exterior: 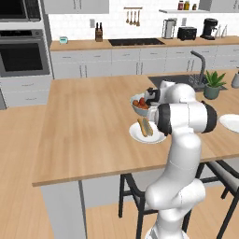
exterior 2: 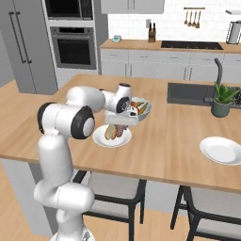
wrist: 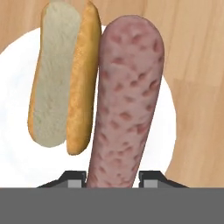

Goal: Place one bun and one sausage from the bowl on each plate.

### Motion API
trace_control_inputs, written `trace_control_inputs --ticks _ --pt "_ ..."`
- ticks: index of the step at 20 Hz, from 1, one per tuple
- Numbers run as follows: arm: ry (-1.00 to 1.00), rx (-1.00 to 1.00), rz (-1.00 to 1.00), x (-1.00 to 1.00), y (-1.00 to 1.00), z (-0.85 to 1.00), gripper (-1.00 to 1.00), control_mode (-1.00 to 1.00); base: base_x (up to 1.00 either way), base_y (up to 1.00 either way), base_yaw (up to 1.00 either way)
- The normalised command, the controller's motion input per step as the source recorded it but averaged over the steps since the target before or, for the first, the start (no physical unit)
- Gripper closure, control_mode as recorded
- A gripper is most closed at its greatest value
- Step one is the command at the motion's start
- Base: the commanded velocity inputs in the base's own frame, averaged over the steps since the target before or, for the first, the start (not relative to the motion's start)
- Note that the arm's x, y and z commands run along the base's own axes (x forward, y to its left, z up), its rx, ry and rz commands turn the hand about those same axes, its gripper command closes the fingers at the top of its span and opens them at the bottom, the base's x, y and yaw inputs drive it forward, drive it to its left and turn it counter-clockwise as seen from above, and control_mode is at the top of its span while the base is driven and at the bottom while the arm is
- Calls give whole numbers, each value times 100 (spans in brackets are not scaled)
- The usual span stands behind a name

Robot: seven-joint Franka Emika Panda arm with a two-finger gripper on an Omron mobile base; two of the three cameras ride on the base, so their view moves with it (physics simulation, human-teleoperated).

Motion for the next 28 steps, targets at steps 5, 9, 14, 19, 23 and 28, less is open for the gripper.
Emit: trace_control_inputs --ticks 5,9,14,19,23,28 --pt "0 3 4 10 0 -44 100 -100 0 0 0" --pt "0 0 0 2 0 -42 100 -100 0 0 0" --pt "0 0 0 0 0 -11 -100 -100 0 0 0" --pt "0 0 0 0 0 4 -100 -100 0 0 0" --pt "0 -2 0 0 0 19 -100 -100 0 0 0" --pt "0 -4 0 0 0 45 -100 -100 0 0 0"
